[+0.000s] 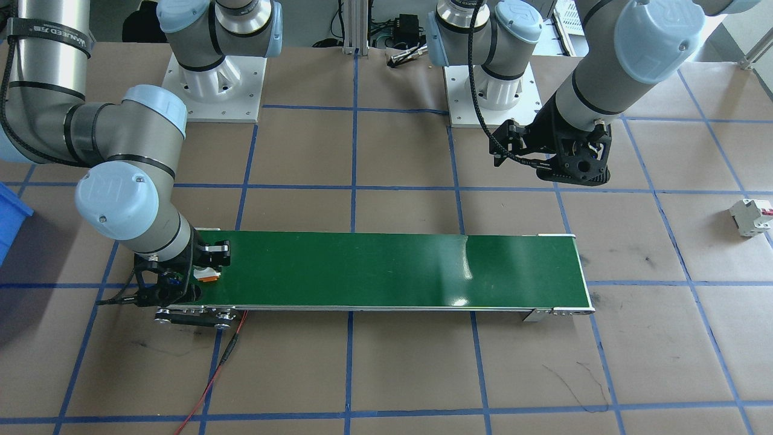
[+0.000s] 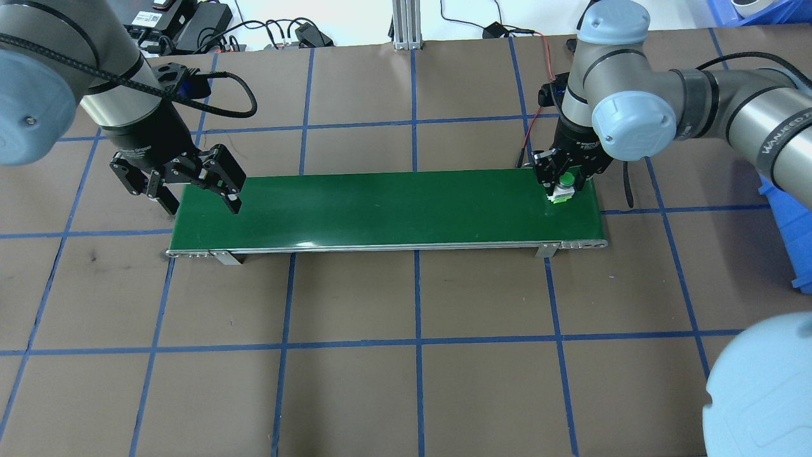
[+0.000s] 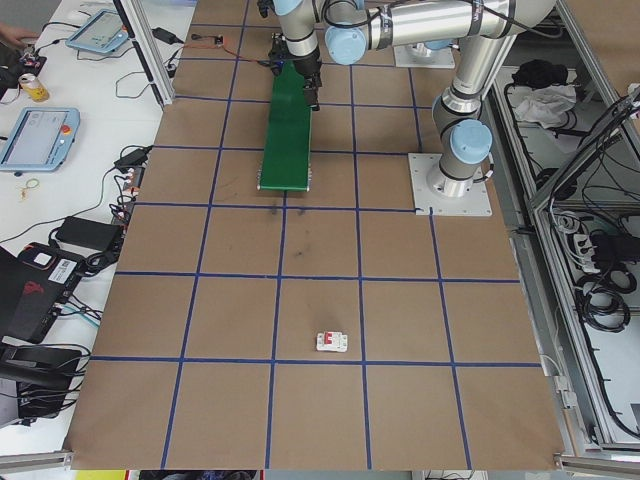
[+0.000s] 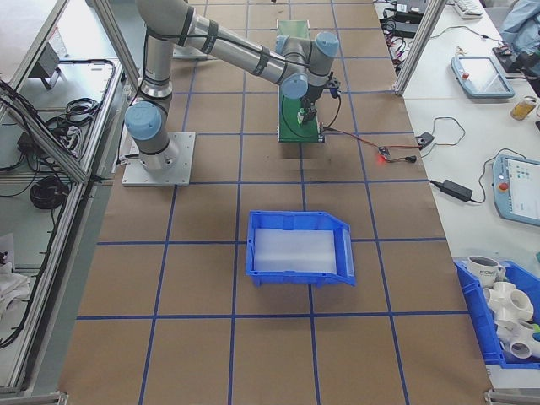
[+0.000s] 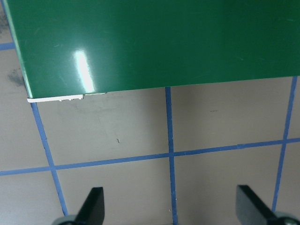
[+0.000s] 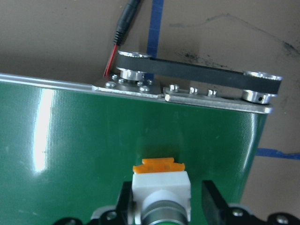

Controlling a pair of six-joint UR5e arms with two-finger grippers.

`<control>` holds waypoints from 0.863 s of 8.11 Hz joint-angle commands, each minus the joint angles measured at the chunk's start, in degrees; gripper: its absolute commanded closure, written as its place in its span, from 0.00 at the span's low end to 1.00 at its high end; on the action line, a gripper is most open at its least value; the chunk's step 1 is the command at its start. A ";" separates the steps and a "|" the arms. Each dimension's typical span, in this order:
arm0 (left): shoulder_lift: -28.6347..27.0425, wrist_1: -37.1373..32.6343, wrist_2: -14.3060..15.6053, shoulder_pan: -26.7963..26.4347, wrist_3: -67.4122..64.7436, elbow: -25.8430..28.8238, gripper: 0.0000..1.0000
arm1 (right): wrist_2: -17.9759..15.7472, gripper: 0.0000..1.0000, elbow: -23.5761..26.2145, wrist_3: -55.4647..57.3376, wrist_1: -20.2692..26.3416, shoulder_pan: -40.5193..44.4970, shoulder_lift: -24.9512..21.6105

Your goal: Move button from left to right

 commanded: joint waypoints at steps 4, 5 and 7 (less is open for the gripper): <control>-0.17 0.00 0.00 0.00 0.18 0.26 0.00 | -0.61 1.00 -10.66 -20.08 7.41 -15.77 -1.27; -0.17 0.00 0.00 0.00 0.27 0.18 0.00 | -0.62 1.00 -11.64 -24.95 7.41 -20.43 -1.45; -0.17 0.00 0.00 0.00 0.27 0.18 0.00 | -1.58 1.00 -11.91 -33.76 4.62 -28.17 -1.62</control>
